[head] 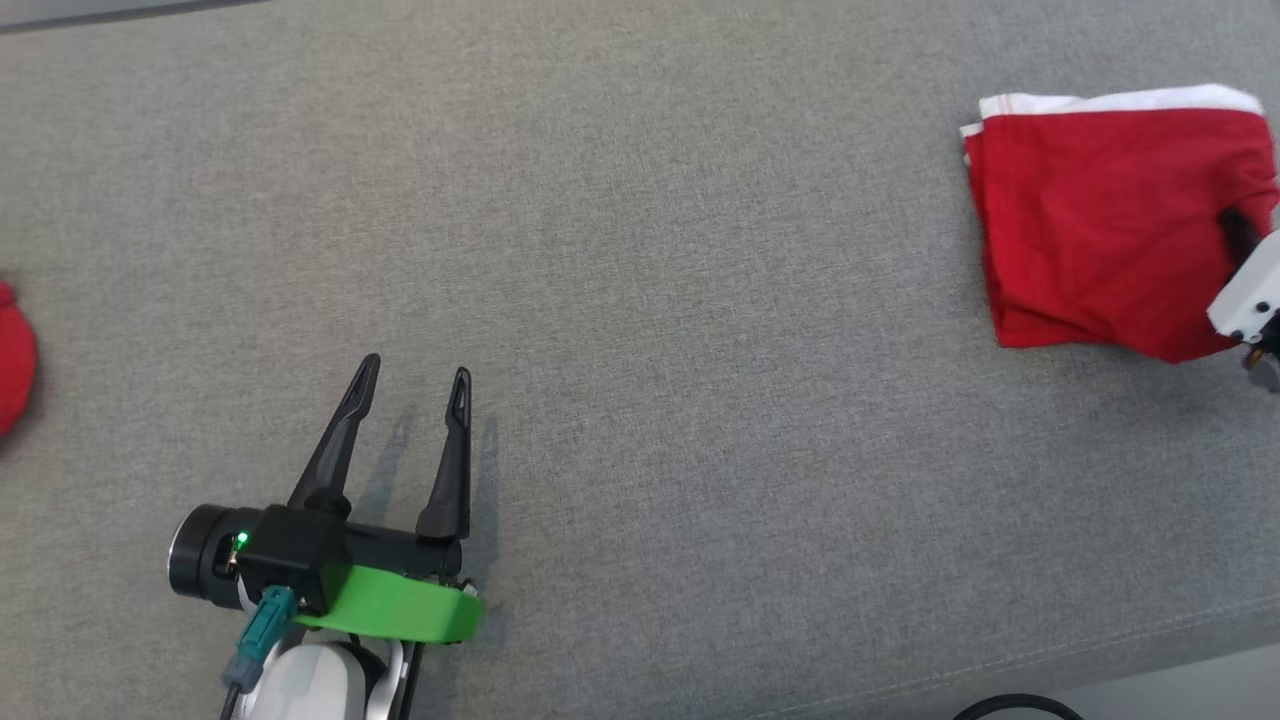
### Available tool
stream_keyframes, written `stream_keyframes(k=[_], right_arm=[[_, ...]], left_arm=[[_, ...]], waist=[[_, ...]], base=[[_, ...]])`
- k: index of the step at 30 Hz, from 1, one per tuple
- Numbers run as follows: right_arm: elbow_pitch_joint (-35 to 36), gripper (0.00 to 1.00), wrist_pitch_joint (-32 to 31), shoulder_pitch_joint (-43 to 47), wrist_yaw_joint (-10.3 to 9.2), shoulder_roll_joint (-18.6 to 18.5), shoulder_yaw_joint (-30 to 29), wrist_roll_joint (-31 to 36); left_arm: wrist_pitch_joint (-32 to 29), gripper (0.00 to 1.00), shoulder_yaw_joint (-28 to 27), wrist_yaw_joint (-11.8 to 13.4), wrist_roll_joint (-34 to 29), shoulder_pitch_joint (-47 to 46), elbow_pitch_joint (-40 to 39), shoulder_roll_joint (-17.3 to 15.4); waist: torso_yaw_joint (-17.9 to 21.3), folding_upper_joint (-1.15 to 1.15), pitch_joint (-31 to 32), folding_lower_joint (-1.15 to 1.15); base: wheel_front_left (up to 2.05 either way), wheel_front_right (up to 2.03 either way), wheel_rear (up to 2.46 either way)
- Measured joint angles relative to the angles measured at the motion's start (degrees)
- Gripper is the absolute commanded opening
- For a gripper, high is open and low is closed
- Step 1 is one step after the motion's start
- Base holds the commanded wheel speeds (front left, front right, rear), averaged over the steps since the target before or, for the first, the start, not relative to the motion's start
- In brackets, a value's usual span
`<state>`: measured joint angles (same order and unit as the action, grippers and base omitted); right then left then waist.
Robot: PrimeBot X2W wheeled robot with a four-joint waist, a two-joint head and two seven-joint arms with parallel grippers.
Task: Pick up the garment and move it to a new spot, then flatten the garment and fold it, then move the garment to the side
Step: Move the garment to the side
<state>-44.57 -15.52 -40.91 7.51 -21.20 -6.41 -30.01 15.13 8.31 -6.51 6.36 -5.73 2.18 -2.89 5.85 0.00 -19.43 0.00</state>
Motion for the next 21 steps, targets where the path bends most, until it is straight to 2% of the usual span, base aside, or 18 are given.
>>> stream_keyframes(k=[7,16,17,18,19,21], right_arm=[[-3.37,0.0,2.89,-5.41,0.0,-7.38,0.02,8.02],[-7.49,0.0,6.65,-8.9,0.02,-11.58,3.11,19.52],[-8.01,0.37,7.37,-9.26,0.02,-11.67,2.89,20.62],[-8.47,0.91,8.2,-9.67,0.02,-11.72,2.61,21.83],[-9.07,1.0,8.48,-10.14,0.02,-11.83,2.21,23.27],[-9.88,1.0,9.18,-10.33,0.02,-11.9,1.6,25.63]], left_arm=[[0.0,1.0,1.34,-0.51,-0.44,-2.49,0.58,-0.2],[0.0,1.0,0.49,-0.55,-0.21,-0.94,1.33,-0.16],[-0.01,1.0,0.29,-0.54,-0.07,-0.65,1.34,-0.15],[0.0,1.0,0.08,-0.54,-0.01,-0.46,1.31,-0.14],[0.0,1.0,-0.11,-0.54,0.04,-0.32,1.3,-0.13],[-0.01,1.0,-0.42,-0.53,0.05,0.2,1.32,-0.12]], waist=[[1.64,0.0,-4.76,0.0],[-2.3,0.0,-7.1,0.01],[-2.69,0.0,-7.16,0.01],[-3.01,0.0,-7.19,0.01],[-3.25,0.0,-7.18,0.01],[-3.41,0.0,-6.89,0.01]], base=[[0.0,0.0,0.0],[0.0,0.0,0.0],[0.0,0.0,0.0],[0.0,0.0,0.0],[0.0,0.0,0.0],[0.0,0.0,0.0]])
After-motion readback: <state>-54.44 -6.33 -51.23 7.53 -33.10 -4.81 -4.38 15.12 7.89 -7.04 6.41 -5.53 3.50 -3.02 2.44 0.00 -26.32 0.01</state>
